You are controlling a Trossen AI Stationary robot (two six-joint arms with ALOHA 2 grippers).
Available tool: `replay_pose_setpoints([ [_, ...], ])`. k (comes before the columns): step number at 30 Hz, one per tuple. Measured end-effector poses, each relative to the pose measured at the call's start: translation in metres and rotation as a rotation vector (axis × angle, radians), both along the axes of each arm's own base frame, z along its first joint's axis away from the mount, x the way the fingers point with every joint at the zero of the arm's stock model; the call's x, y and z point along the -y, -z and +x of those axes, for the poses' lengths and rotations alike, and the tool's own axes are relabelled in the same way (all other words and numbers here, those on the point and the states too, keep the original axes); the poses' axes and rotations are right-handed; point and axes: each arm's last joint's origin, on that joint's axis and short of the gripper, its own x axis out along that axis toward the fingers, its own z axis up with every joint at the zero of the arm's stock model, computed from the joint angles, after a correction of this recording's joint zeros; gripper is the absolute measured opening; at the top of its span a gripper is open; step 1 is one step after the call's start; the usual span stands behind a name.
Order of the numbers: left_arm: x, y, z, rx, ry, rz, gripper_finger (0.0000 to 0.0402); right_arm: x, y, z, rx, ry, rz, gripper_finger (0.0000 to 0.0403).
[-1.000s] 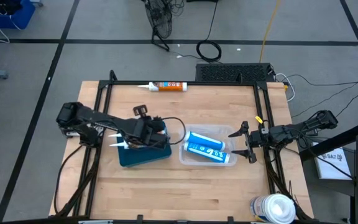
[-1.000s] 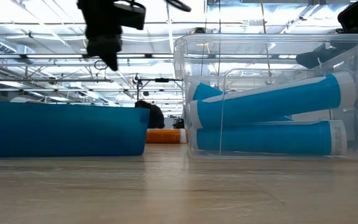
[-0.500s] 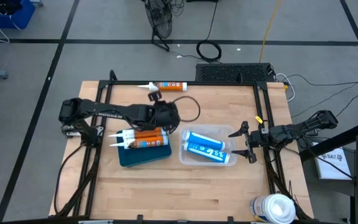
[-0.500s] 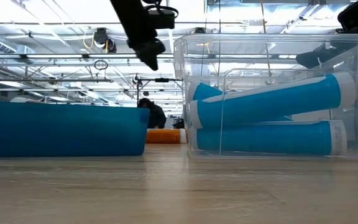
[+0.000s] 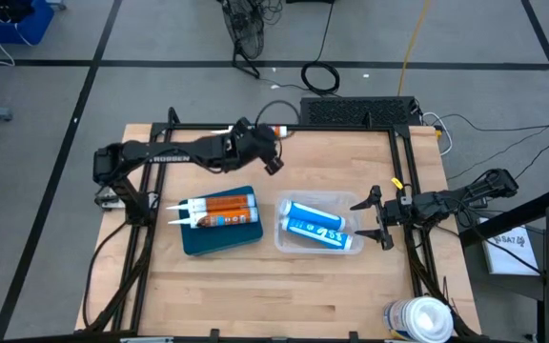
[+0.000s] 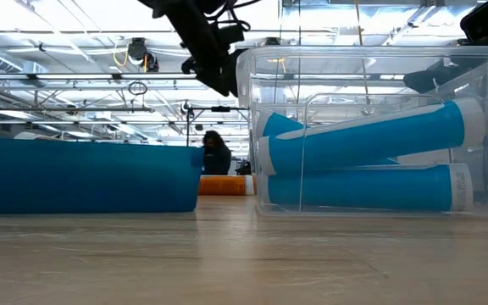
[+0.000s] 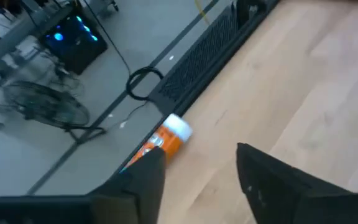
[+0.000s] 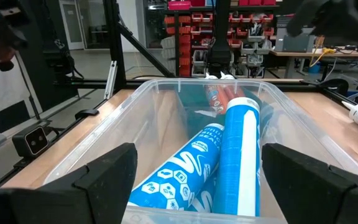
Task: Pick & place silicon tubes, Sealant and Lysol wipes
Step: Put the orange sealant bottle into the blue bin
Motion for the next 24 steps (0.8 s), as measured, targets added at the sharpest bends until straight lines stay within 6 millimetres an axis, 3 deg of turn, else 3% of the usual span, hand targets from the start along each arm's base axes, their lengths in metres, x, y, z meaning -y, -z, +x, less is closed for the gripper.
replay_pose_setpoints([
  [12, -0.036, -0.013, 0.0, 0.248, -0.001, -0.085, 0.0293, 0.0, 0.0, 0.0, 0.0, 0.0, 0.0, 0.0325],
  [24, -0.052, -0.02, -0.001, 0.361, 0.026, -0.115, 0.0297, 0.0, 0.0, 0.0, 0.0, -0.001, 0.0, 0.0325],
])
